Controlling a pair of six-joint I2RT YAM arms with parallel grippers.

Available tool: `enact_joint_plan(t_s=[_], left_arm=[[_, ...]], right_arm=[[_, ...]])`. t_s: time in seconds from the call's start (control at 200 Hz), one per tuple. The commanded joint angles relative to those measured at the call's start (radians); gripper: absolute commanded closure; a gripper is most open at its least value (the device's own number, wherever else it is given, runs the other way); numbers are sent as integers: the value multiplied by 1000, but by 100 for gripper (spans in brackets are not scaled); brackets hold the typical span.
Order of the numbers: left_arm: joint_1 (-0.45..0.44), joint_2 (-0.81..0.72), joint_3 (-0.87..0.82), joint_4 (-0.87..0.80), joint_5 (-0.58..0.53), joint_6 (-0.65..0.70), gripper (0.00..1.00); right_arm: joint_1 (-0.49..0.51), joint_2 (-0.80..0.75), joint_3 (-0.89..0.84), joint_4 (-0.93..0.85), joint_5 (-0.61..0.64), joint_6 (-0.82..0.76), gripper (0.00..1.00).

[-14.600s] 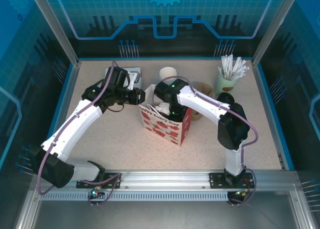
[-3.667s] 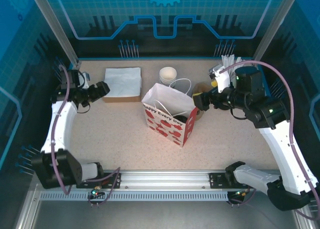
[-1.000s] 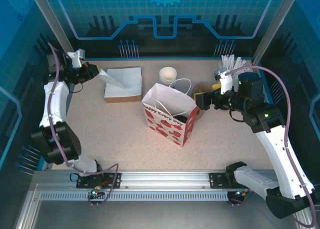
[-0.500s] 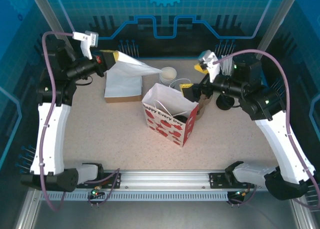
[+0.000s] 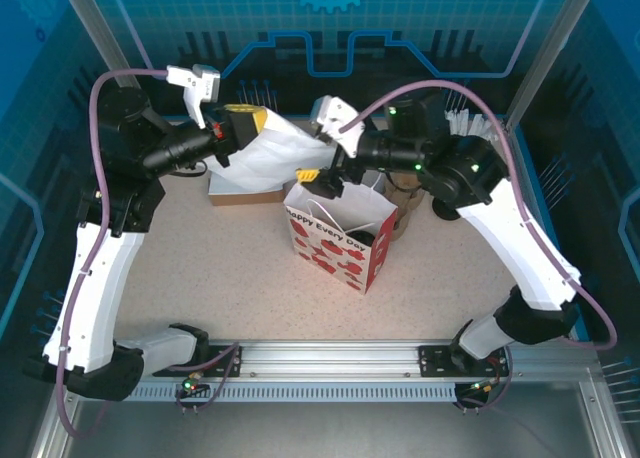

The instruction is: Pack the takeout coffee

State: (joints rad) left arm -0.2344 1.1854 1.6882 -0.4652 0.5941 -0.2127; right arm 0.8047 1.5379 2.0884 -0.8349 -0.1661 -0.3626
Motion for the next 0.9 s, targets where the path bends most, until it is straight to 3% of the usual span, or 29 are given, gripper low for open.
enact_joint_plan(t_s=[0.0, 0.11, 0.27, 0.35, 0.5, 0.56, 0.6, 0.655, 0.8, 0.895], left_arm=[[-13, -7, 29, 32, -19, -27, 100], [-15, -12, 28, 28, -11, -27, 100], [-16, -20, 25, 26, 4, -33, 100], [-16, -26, 24, 29, 6, -36, 100], [-16, -32, 25, 25, 0, -35, 100], [-16, -40, 27, 25, 6, -37, 100], [-16, -48, 27, 23, 6, -39, 94], [-16, -65, 26, 20, 9, -37, 87], [-16, -124, 19, -11, -5, -16, 55], [-16, -177, 0, -36, -39, 1, 41]], right_arm=[[22, 50, 58, -23, 101, -35, 2], [26, 97, 96, -27, 145, -44, 13], [25, 131, 121, -8, 162, -51, 20], [24, 144, 137, -14, 138, -48, 39], [15, 148, 156, -58, 133, -34, 82], [3, 132, 157, -78, 133, -18, 93], [-1, 116, 156, -91, 136, -10, 100], [-4, 91, 156, -114, 148, -8, 100], [-3, 20, 154, -194, 233, 15, 100], [-4, -35, 147, -242, 291, 35, 100]])
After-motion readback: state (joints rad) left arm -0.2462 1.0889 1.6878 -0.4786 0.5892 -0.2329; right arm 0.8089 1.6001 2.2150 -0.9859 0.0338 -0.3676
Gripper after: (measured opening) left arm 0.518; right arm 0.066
